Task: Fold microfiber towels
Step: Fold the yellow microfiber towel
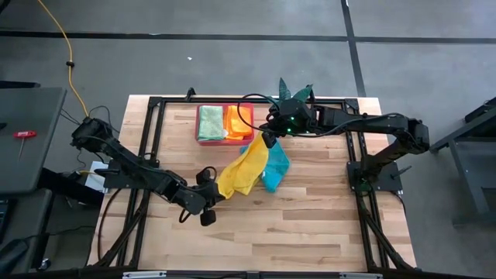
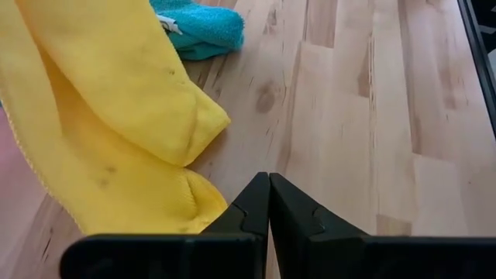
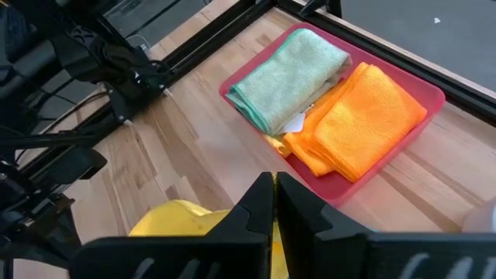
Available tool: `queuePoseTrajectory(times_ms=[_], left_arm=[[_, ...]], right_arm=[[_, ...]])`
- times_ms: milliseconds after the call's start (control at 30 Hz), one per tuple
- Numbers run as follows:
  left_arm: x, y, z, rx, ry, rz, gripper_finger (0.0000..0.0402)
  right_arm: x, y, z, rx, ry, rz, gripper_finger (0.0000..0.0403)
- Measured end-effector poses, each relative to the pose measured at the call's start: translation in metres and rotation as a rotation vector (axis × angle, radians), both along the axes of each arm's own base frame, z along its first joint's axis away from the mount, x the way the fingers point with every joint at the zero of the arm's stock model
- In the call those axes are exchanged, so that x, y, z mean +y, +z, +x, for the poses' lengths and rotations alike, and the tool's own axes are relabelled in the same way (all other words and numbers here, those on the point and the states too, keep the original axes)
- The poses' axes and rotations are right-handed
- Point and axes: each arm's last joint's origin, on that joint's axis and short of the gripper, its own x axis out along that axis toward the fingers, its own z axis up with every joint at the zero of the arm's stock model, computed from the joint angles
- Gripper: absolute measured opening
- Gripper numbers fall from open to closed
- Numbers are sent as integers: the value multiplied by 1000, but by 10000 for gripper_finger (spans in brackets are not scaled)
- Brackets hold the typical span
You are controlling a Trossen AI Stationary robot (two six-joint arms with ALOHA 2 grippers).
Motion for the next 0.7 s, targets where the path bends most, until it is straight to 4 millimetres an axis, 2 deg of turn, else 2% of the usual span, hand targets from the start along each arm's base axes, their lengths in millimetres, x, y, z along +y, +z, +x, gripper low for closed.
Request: queuePoseTrajectory(times_ms=[700], left_arm=[[2, 0, 1, 11, -34, 39, 6]], right_arm=[[0, 0, 0, 1, 1, -2, 0]])
